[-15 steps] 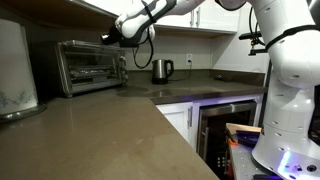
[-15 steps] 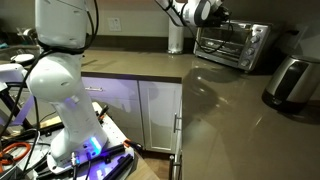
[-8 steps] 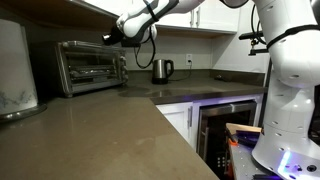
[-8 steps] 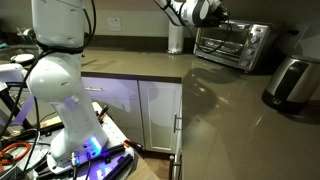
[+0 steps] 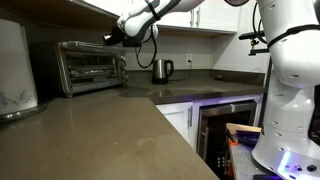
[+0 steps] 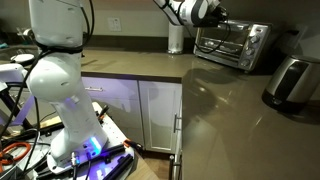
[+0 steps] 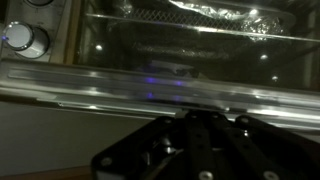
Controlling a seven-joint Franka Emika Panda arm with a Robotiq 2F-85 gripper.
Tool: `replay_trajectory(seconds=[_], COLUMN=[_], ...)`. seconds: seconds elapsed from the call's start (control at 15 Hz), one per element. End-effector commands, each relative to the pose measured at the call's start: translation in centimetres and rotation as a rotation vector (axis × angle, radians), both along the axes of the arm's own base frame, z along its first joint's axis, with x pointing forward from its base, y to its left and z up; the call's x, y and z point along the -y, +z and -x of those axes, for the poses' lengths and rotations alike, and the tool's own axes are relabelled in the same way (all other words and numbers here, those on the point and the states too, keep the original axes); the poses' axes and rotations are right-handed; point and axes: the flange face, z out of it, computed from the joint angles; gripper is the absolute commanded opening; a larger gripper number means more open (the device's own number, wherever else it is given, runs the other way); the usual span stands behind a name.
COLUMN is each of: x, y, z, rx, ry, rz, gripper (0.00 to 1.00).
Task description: Open the door of the oven
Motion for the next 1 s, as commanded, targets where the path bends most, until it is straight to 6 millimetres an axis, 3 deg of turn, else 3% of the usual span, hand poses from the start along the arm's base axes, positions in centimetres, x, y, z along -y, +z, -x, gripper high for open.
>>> replay_trajectory(seconds=[0.0, 0.93], x=[-0.6, -2.3], y=[-0.3, -0.7], z=[1.3, 3.8], rx=[-0.062, -0.182], ry=[-0.011, -0.025], rz=[-0.026, -0.076], gripper=[0.00, 0.00])
